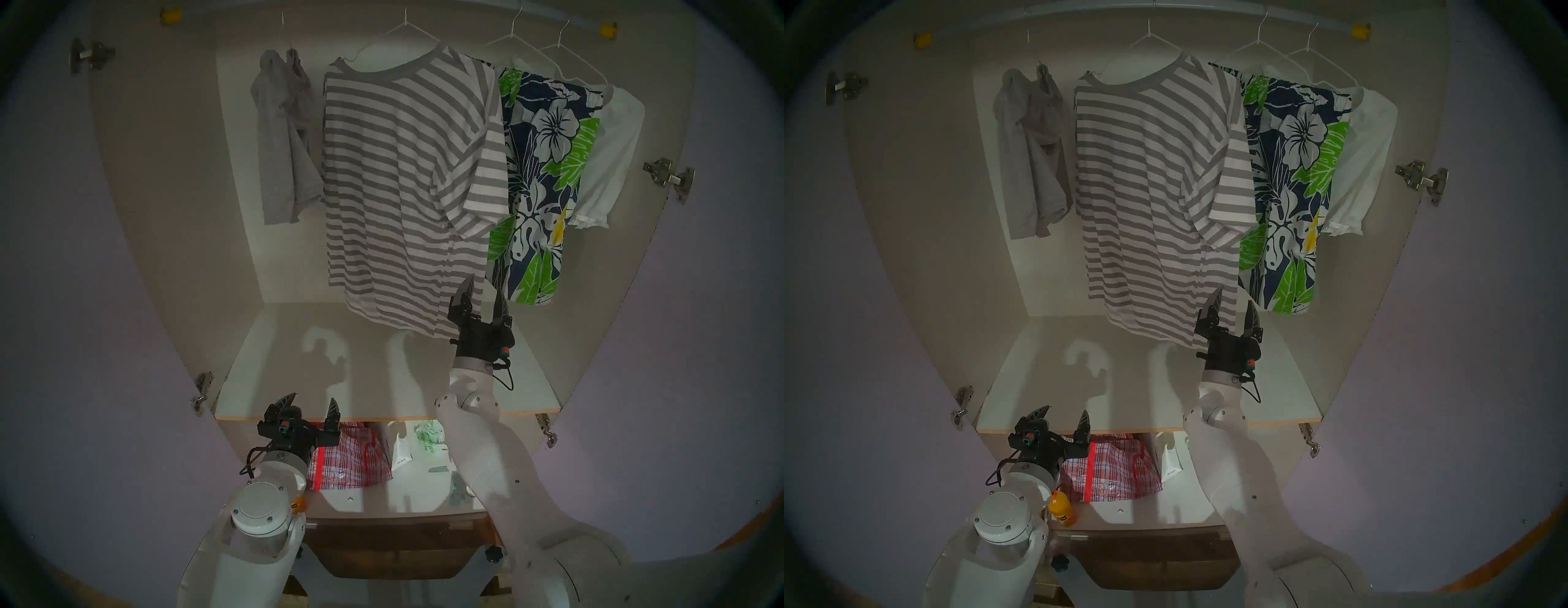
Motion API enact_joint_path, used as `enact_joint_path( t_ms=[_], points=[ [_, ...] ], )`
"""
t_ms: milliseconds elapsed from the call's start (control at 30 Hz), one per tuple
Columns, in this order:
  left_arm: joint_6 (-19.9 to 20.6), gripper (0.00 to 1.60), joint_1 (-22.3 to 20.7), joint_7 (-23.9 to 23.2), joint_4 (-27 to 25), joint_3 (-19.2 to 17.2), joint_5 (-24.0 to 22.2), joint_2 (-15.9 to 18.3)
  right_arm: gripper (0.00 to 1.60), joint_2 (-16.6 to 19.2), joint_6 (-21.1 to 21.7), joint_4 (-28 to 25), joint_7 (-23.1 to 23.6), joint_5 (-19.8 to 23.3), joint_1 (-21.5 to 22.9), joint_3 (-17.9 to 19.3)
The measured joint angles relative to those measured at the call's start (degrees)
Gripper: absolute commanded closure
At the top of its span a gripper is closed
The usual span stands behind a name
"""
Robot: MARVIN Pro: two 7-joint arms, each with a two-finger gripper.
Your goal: Move and arrange clothes and pants in the wardrobe
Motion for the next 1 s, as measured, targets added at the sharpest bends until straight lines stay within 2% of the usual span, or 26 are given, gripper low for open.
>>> enact_joint_path(
  t_ms=[267, 400, 567, 633, 667, 833, 933, 1000],
  points=[
    [0.0, 0.00, 0.0, 0.2, 0.0, 0.2, -0.2, 0.2, 0.00, -0.8, -0.1, 5.0, -1.8, 0.6, 7.9, 2.6],
    [0.0, 0.00, 0.0, 0.4, 0.0, 0.3, -0.3, 0.4, 0.00, -1.0, -0.1, 11.0, -2.3, 1.8, 12.9, 4.7],
    [0.0, 0.00, -0.1, 0.5, 0.0, 0.4, -0.4, 0.5, 0.00, -0.9, -0.1, 13.3, -2.2, 3.2, 16.3, 5.8],
    [0.0, 0.00, -0.1, 0.6, 0.0, 0.4, -0.5, 0.6, 0.00, -0.9, -0.1, 13.2, -1.3, 5.0, 17.9, 6.8],
    [0.0, 0.00, -0.1, 0.6, 0.0, 0.5, -0.6, 0.7, 0.00, -0.9, -0.1, 13.1, 0.7, 6.7, 18.4, 8.7],
    [0.0, 0.00, -0.1, 0.8, 0.0, 0.6, -0.7, 0.9, 0.00, -1.0, -0.1, 14.0, 3.2, 8.1, 18.5, 13.6],
    [0.0, 0.00, -0.1, 0.9, 0.0, 0.7, -0.8, 0.9, 0.00, -0.6, -0.2, 14.3, 6.5, 9.8, 18.2, 13.9],
    [0.0, 0.00, -0.1, 1.0, 0.0, 0.7, -0.9, 1.0, 0.00, -0.4, -0.1, 12.2, 10.2, 11.4, 17.1, 13.8]
  ],
)
